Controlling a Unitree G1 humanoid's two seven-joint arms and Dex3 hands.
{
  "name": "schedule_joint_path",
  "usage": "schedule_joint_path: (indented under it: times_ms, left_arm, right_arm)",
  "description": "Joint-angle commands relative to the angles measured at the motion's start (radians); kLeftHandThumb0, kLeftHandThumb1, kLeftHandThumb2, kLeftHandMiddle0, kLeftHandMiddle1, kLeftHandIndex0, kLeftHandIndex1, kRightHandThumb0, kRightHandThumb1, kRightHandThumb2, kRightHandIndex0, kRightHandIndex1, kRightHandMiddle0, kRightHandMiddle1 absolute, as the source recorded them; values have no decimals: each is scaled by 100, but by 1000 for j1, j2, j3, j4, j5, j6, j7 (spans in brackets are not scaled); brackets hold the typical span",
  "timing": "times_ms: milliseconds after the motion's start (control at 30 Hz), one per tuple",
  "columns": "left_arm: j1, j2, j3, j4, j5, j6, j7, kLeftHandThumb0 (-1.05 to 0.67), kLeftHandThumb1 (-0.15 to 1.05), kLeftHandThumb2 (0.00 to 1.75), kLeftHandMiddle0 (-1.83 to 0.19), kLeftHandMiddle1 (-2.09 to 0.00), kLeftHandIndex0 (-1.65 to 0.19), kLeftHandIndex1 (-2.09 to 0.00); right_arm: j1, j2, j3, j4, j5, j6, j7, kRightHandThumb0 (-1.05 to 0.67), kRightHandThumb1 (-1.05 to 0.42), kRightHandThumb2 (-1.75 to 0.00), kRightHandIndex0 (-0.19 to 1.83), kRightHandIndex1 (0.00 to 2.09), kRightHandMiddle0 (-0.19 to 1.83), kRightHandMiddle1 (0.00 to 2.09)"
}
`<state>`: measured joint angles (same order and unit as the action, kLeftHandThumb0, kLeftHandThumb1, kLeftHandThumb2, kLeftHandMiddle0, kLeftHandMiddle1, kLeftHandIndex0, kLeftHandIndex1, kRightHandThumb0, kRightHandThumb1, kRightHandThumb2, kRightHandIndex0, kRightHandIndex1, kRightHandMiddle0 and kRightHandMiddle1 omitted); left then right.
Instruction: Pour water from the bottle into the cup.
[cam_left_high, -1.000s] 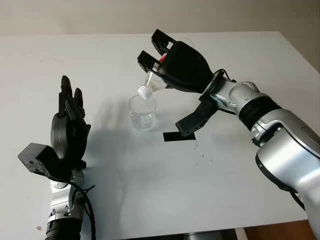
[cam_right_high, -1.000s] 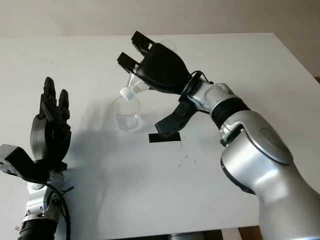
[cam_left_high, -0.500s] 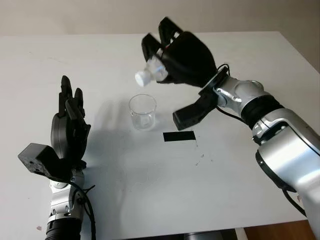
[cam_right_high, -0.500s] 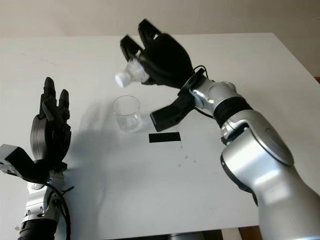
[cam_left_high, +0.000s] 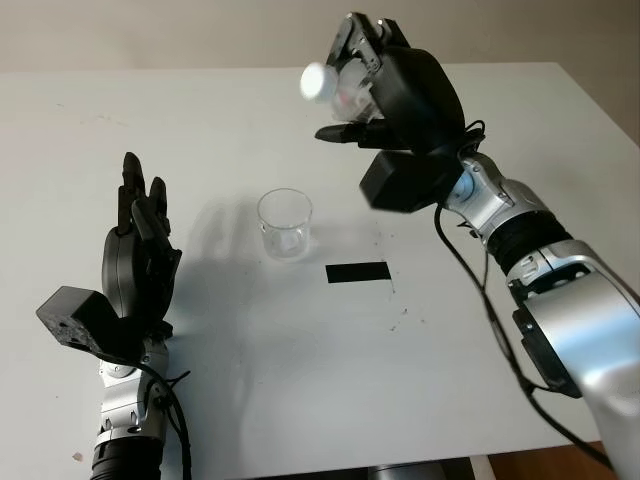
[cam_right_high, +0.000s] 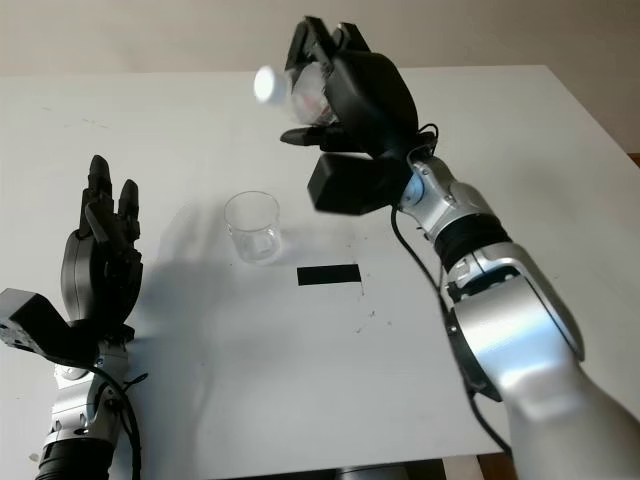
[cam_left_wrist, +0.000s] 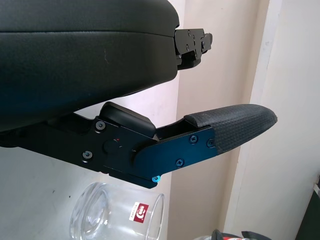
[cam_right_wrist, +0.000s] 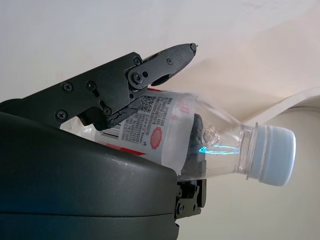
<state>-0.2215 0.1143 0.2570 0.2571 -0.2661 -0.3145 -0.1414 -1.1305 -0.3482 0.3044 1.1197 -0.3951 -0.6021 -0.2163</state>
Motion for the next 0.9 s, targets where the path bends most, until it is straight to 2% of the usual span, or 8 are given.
schedule_joint_path:
  times_ms: [0, 233, 367, 400, 500, 633, 800, 867]
  left_arm:
    - [26, -4, 0, -5, 5, 4, 2, -92, 105, 76, 19, -27, 9, 0]
    - [30, 1, -2, -17, 1, 17, -8, -91, 105, 77, 19, -25, 11, 0]
    - [29, 1, 1, -17, -2, 20, -11, -90, 105, 76, 19, -25, 10, 0]
    - [29, 2, 2, -16, -1, 20, -10, -90, 105, 75, 19, -25, 10, 0]
    - [26, 2, 2, -15, 4, 17, -7, -89, 105, 75, 19, -26, 9, 0]
    - [27, 4, 3, -19, 0, 19, -11, -89, 105, 76, 19, -27, 9, 0]
    - [31, 6, 5, -29, -4, 27, -14, -89, 105, 75, 19, -26, 10, 0]
    - [31, 4, 6, -32, -3, 24, -11, -90, 105, 74, 19, -28, 9, 0]
  right_arm:
    - [24, 5, -48, -57, 51, 17, 53, -15, -105, -18, 107, 209, 71, 209]
    - [123, 15, -137, -228, 170, 121, 232, -19, -105, -18, 106, 209, 72, 209]
    - [158, 23, -178, -316, 237, 229, 332, -19, -105, -21, 110, 209, 77, 209]
    - [165, 27, -190, -340, 257, 267, 358, -19, -105, -22, 111, 209, 79, 209]
    - [194, 42, -252, -458, 390, 498, 488, -16, -105, -30, 121, 209, 85, 209]
    - [232, 42, -296, -609, 484, 754, 559, -16, -105, -31, 125, 209, 86, 209]
    - [280, 52, -326, -730, 542, 934, 582, -17, -105, -32, 130, 209, 82, 209]
    - [292, 57, -335, -765, 563, 993, 585, -17, -105, -35, 138, 209, 78, 209]
